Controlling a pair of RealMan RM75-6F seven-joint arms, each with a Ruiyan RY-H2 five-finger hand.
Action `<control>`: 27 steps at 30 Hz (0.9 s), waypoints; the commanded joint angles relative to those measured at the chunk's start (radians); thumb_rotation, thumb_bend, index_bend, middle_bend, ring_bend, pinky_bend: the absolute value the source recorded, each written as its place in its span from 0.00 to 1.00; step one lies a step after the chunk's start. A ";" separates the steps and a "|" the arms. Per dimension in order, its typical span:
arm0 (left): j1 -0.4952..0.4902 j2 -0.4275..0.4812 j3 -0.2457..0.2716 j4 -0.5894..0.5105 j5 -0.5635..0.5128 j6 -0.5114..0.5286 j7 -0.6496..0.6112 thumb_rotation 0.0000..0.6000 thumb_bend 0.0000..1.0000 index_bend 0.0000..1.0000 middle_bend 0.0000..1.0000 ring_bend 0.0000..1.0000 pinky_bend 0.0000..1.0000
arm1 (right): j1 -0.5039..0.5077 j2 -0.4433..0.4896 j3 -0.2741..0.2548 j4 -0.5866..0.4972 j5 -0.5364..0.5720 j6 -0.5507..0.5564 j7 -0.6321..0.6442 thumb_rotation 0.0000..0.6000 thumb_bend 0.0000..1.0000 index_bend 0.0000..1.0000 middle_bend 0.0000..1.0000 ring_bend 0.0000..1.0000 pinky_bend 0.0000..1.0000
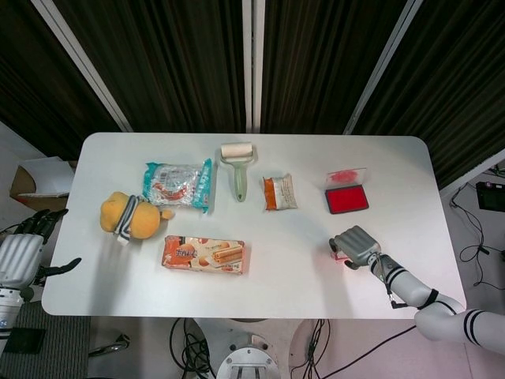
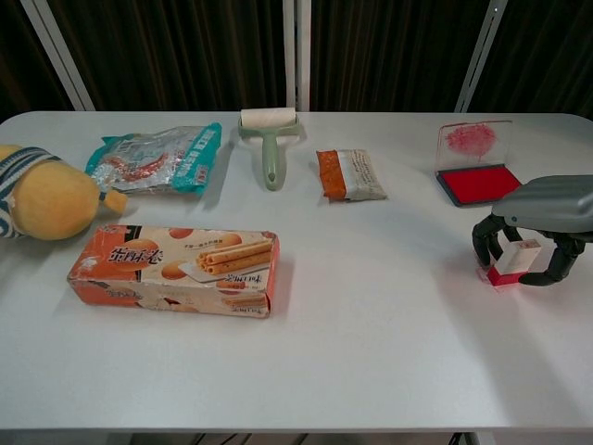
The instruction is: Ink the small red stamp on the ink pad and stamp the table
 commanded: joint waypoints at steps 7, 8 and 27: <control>0.001 0.006 -0.002 -0.006 0.000 0.005 0.004 0.77 0.12 0.13 0.19 0.12 0.21 | -0.008 0.039 -0.002 -0.040 -0.031 0.038 -0.002 1.00 0.22 0.33 0.30 0.41 0.68; 0.002 0.007 -0.002 -0.007 0.000 0.005 0.005 0.77 0.12 0.13 0.19 0.12 0.21 | -0.015 0.056 -0.002 -0.056 -0.043 0.062 -0.008 1.00 0.22 0.31 0.29 0.40 0.67; 0.014 0.036 -0.005 -0.060 0.005 0.030 0.043 0.77 0.12 0.13 0.19 0.12 0.21 | -0.419 0.150 0.023 -0.087 -0.139 0.782 0.041 1.00 0.07 0.00 0.00 0.00 0.00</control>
